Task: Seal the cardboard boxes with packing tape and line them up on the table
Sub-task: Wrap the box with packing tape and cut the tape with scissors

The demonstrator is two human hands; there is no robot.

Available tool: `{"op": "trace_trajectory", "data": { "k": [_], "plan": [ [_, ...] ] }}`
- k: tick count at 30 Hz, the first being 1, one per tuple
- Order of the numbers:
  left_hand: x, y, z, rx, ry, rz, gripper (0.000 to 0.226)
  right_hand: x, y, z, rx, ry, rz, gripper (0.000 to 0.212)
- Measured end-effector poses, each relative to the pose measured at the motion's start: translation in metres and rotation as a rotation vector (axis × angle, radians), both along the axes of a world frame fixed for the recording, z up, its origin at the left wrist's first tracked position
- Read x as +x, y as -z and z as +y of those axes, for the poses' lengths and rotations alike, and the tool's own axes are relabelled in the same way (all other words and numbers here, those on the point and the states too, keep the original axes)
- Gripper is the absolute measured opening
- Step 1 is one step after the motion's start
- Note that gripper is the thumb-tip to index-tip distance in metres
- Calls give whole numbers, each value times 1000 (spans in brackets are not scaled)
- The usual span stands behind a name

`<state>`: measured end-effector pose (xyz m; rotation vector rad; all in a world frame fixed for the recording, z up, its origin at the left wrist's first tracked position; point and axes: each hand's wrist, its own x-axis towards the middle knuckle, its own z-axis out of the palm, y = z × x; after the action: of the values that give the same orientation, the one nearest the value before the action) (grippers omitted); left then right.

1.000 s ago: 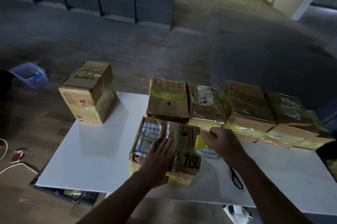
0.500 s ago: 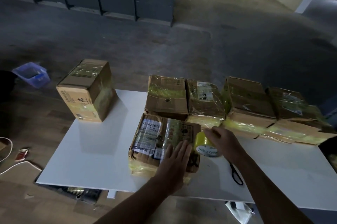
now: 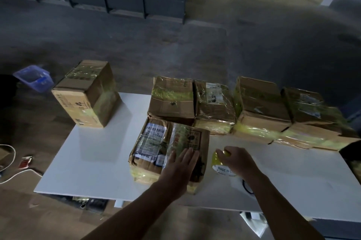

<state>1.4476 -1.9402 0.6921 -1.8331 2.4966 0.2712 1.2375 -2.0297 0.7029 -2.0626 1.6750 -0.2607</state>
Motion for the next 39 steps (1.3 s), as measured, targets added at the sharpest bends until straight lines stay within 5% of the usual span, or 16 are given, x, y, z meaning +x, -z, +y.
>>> {"op": "trace_trajectory", "data": {
  "k": [9, 18, 24, 33, 39],
  "plan": [
    [-37, -20, -15, 107, -10, -218, 84, 22, 22, 4, 105, 21, -22, 44],
    [-41, -29, -16, 156, 13, -221, 63, 36, 27, 8, 107, -27, 139, 38],
    [-32, -36, -10, 140, 60, -220, 71, 33, 20, 11, 251, -7, 5, 43],
    [7, -14, 27, 2, 80, -206, 84, 35, 12, 15, 535, -229, -168, 13],
    [11, -5, 45, -149, 22, -132, 54, 45, 2, 4, 446, 151, -510, 29]
  ]
}}
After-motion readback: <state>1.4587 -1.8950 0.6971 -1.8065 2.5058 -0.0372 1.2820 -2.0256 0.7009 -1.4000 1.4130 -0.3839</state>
